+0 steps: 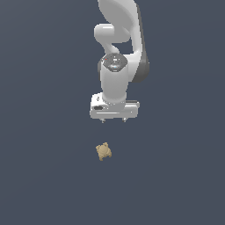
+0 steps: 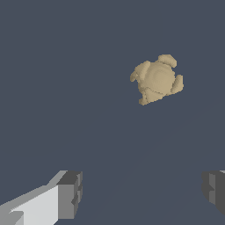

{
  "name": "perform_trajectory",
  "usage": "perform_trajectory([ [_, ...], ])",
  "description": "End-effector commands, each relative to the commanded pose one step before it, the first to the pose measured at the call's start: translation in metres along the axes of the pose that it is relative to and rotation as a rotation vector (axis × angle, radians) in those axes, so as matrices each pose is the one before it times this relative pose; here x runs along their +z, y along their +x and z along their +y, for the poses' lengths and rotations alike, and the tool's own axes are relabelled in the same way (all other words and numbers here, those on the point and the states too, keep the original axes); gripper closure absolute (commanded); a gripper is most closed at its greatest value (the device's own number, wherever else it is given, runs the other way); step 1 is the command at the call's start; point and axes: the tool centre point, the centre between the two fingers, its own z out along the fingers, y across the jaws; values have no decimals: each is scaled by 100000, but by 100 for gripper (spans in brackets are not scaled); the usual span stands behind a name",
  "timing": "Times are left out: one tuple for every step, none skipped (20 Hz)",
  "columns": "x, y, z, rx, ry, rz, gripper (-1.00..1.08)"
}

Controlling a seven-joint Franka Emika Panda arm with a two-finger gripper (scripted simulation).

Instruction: Pick up the object and move it to a goal position.

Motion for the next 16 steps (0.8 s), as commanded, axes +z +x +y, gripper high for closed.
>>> perform_trajectory([
  [0, 0, 1, 0, 0, 0, -92],
  [-5, -3, -23, 59, 32, 15, -92],
  [-15, -10, -50, 197, 108, 46, -92],
  [-23, -16, -97, 302, 166, 70, -92],
  [-33, -23, -125, 432, 238, 99, -92],
  [-41, -30, -161, 547, 302, 124, -92],
  [-43, -33, -176, 587, 325, 132, -92],
  [-35, -27, -137, 471, 261, 105, -92],
  [-25, -20, -100, 340, 189, 75, -92],
  [-16, -12, -60, 213, 119, 47, -92],
  [-3, -4, -39, 59, 33, 13, -92],
  [-3, 2, 47, 0, 0, 0, -92],
  [12, 6, 15, -144, -82, -32, -92],
  [9, 18, 17, -68, -14, -5, -92],
  [23, 51, 6, -169, -4, 2, -92],
  [38, 84, 29, -267, -11, 0, -92],
])
